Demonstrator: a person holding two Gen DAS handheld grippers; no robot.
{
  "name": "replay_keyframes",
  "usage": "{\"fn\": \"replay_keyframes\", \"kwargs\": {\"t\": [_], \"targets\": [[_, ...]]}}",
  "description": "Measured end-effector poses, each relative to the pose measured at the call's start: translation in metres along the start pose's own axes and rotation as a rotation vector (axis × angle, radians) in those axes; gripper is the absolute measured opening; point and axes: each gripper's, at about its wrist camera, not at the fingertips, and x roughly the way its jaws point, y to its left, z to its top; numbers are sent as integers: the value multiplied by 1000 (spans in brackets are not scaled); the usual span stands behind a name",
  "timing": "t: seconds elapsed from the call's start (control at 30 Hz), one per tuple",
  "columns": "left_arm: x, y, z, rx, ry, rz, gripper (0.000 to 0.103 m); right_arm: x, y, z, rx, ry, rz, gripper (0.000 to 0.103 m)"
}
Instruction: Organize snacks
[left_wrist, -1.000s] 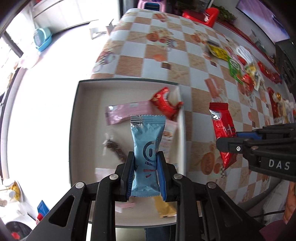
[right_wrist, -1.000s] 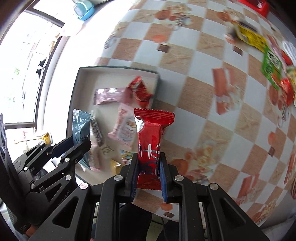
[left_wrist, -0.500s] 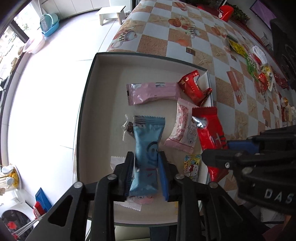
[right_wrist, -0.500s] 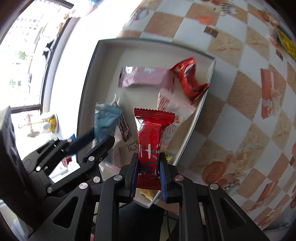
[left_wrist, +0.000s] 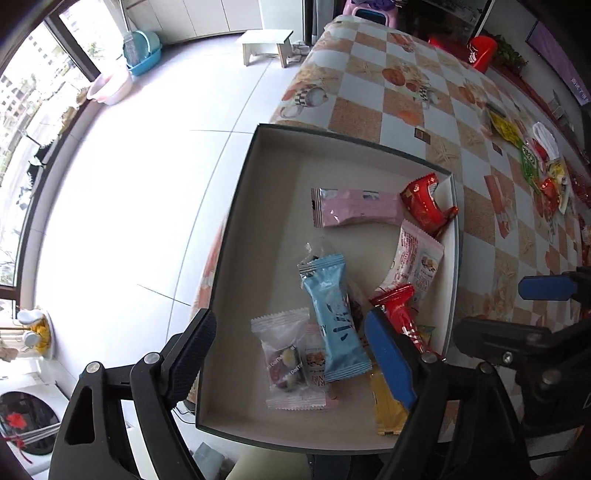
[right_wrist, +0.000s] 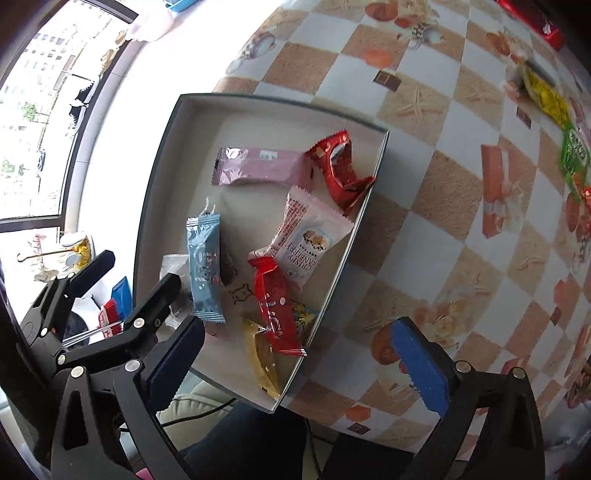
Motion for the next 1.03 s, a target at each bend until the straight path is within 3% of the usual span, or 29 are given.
{"fn": "replay_keyframes", "kwargs": {"t": [0.13,0.37,0.87,1.03], "targets": [[3,-5,1,27,71,112,85,-10,7,0,-33,-42,-48,102],[-3,-9,-3,34,57,58,85,-16,14,0,-67,-65,-77,102],[0,-6,-5,20,73,52,85,-10,16,-2,-74,-37,-75,102],[-6,-6,-4,29,38,35,85,-9,17,-2,-81,-39,-79,102]]}}
